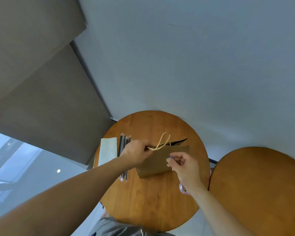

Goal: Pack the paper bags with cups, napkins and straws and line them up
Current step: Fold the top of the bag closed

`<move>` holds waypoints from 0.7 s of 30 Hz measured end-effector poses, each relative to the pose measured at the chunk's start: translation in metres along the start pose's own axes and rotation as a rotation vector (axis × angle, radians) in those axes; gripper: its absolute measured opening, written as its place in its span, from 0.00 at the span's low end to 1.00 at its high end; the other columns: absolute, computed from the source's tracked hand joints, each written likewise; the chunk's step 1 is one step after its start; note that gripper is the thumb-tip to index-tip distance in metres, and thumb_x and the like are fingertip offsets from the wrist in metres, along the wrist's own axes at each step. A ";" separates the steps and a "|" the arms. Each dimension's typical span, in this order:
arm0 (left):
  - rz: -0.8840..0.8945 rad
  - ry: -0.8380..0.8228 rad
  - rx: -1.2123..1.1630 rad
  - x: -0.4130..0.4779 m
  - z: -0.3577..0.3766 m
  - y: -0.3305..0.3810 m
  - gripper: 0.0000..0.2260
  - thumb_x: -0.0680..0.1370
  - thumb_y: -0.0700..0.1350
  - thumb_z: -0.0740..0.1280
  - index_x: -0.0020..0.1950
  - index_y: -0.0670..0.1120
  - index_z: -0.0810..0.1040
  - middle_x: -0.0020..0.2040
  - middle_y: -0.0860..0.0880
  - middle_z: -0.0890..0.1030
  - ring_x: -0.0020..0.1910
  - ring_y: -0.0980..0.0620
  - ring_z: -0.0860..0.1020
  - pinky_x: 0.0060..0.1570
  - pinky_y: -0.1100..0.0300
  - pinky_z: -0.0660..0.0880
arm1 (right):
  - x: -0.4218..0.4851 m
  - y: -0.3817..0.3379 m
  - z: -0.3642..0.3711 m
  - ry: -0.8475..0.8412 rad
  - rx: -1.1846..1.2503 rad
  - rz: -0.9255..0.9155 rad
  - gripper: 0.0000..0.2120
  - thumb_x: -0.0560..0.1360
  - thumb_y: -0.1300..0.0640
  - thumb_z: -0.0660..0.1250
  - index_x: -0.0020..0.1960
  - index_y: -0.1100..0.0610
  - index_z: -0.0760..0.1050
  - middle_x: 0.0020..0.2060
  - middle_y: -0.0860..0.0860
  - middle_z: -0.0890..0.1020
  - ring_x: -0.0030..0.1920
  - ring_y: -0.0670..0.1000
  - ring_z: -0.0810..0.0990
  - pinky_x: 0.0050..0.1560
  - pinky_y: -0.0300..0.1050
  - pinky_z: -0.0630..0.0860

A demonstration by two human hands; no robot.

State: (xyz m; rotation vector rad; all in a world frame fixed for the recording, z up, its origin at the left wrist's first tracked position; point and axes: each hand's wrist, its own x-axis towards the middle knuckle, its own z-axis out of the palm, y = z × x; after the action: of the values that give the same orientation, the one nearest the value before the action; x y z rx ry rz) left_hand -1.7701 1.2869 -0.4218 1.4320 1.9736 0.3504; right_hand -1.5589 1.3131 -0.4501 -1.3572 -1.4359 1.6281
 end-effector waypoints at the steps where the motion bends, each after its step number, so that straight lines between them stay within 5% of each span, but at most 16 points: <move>1: -0.017 0.005 -0.021 -0.001 0.000 0.000 0.07 0.80 0.51 0.65 0.55 0.60 0.81 0.43 0.62 0.79 0.41 0.61 0.78 0.34 0.71 0.70 | -0.001 -0.007 0.004 -0.019 0.033 0.002 0.07 0.72 0.62 0.76 0.48 0.55 0.82 0.38 0.52 0.86 0.40 0.50 0.85 0.41 0.37 0.80; 11: -0.058 0.032 -0.097 -0.006 -0.001 -0.002 0.07 0.80 0.50 0.66 0.55 0.56 0.82 0.39 0.62 0.77 0.38 0.60 0.77 0.31 0.73 0.67 | 0.000 -0.034 0.018 -0.051 0.110 -0.006 0.12 0.71 0.62 0.76 0.53 0.57 0.78 0.37 0.56 0.85 0.39 0.56 0.85 0.40 0.47 0.78; 18: -0.086 0.028 -0.093 -0.001 -0.001 -0.003 0.07 0.80 0.51 0.66 0.54 0.57 0.82 0.43 0.59 0.79 0.42 0.58 0.79 0.36 0.66 0.75 | 0.002 -0.036 0.013 -0.072 -0.110 -0.110 0.07 0.74 0.61 0.73 0.45 0.49 0.82 0.37 0.48 0.85 0.40 0.48 0.84 0.41 0.38 0.78; 21: -0.078 0.040 -0.066 0.001 0.000 -0.002 0.07 0.80 0.51 0.66 0.54 0.57 0.82 0.43 0.59 0.79 0.40 0.58 0.78 0.34 0.67 0.74 | 0.005 -0.039 0.012 -0.095 -0.241 -0.145 0.09 0.75 0.60 0.73 0.51 0.47 0.81 0.40 0.44 0.84 0.44 0.43 0.82 0.46 0.36 0.79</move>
State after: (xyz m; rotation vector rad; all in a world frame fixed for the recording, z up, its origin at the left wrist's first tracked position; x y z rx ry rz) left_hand -1.7721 1.2867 -0.4230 1.3129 2.0245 0.4084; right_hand -1.5790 1.3235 -0.4155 -1.2826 -1.7909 1.4811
